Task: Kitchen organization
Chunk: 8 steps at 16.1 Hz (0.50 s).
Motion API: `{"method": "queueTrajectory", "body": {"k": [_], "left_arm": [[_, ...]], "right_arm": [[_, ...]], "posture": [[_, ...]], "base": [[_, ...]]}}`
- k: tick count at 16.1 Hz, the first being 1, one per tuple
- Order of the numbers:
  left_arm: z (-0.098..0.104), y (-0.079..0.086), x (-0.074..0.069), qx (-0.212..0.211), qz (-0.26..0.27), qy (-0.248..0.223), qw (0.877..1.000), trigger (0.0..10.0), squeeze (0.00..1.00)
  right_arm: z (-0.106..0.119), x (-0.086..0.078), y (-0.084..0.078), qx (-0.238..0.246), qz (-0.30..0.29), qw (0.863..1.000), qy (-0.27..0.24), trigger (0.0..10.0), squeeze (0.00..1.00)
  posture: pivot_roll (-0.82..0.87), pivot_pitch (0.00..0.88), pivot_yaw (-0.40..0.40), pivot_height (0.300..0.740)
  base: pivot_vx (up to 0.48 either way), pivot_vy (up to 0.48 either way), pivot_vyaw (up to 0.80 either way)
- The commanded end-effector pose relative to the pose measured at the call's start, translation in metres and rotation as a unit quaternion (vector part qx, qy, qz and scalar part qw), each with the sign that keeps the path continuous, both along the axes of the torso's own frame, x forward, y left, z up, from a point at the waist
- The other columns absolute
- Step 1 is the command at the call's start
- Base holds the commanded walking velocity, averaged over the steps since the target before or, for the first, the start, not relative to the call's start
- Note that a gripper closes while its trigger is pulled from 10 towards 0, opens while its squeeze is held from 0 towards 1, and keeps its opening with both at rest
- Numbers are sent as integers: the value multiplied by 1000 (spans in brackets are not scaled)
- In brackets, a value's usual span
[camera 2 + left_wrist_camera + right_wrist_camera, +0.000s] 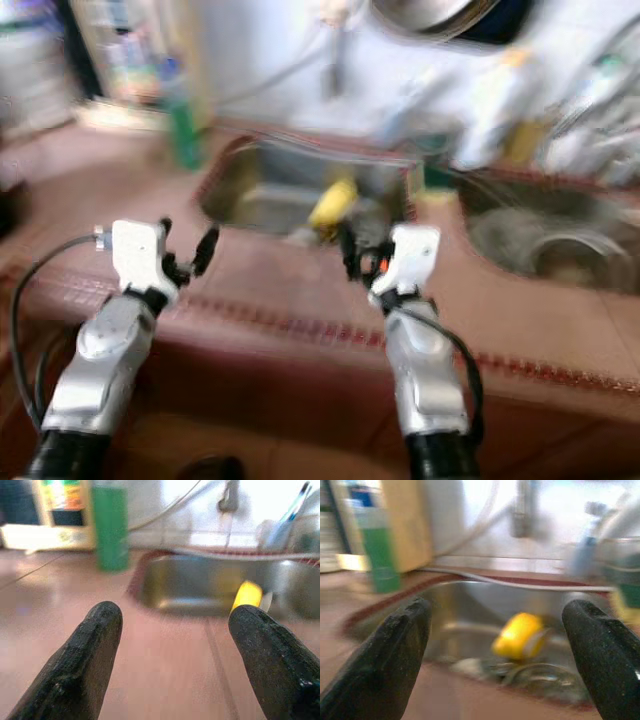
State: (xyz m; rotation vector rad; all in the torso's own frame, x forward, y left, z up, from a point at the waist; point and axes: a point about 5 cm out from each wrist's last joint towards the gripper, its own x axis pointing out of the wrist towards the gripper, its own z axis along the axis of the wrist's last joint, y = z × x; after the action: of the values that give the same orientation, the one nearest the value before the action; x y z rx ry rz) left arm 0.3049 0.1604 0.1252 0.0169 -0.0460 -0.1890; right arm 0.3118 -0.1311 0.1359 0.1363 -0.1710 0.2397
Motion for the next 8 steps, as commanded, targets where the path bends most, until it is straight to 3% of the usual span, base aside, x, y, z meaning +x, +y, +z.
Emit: {"method": "queueTrajectory", "body": {"k": [1, 5, 6, 7, 8], "left_arm": [[8, -3, 4, 5, -5, -13, 1000, 10000, 0], [8, -4, 3, 7, -8, -22, 1000, 10000, 0], [3, -4, 2, 16, -20, -21, 999, 10000, 0], [-8, -6, -1, 52, -36, -14, 998, 10000, 0], [-23, -8, -6, 64, -49, -3, 997, 10000, 0]], "right_arm": [[-1, 0, -3, 1, -6, 1000, 2, 10000, 0], [-2, 0, -4, -2, -6, 1000, 3, 10000, 0], [-9, 0, -3, -22, 4, 1000, 12, 10000, 0], [-22, -2, -2, -42, 20, 998, 31, 10000, 0], [-44, -7, -1, -75, 39, 994, 63, 10000, 0]], "posture": [[-13, 0, -34, 740], [-11, 0, -37, 740], [-7, 0, -39, 740], [-5, 0, -39, 740], [-2, 0, -40, 740]], "base": [[-360, 0, 0], [0, 0, 0], [0, 0, 0], [0, 0, 0], [0, 0, 0]]}}
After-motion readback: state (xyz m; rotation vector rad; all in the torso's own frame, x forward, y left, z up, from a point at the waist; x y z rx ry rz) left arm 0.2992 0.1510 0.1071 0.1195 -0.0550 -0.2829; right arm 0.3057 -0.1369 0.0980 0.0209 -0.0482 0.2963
